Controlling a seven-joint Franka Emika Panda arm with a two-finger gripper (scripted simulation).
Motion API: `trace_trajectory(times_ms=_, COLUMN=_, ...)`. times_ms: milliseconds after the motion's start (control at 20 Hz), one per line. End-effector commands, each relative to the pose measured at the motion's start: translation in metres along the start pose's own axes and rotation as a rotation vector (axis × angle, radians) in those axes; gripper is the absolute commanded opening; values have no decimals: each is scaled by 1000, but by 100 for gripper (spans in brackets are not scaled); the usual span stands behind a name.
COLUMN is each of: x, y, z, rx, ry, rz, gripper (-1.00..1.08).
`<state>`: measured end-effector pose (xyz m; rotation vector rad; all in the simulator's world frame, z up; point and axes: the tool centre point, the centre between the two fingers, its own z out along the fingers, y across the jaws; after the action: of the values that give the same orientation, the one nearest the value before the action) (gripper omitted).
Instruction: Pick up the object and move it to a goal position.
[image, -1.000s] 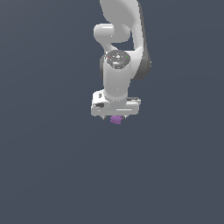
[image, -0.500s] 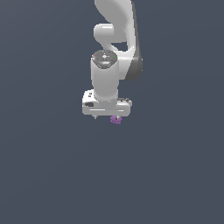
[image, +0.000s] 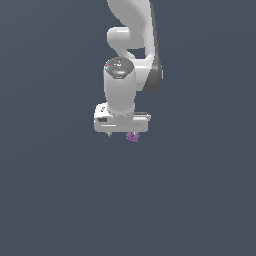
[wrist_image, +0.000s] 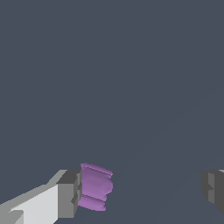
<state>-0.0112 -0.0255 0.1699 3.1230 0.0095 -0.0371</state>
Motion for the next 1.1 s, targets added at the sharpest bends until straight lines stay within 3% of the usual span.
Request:
trace_trajectory(times_ms=0, x=-2, y=-1, z=2, rx=0, ry=0, rz=-26, gripper=100)
trace_trajectory(times_ms=400, x=-11, y=-7, z=14, rx=-1, ry=2, rz=-180, gripper=100)
trace_trajectory(times_ms=1050, x=-36, y=-23, z=41, rx=-1, ry=9, rz=-557, gripper=100)
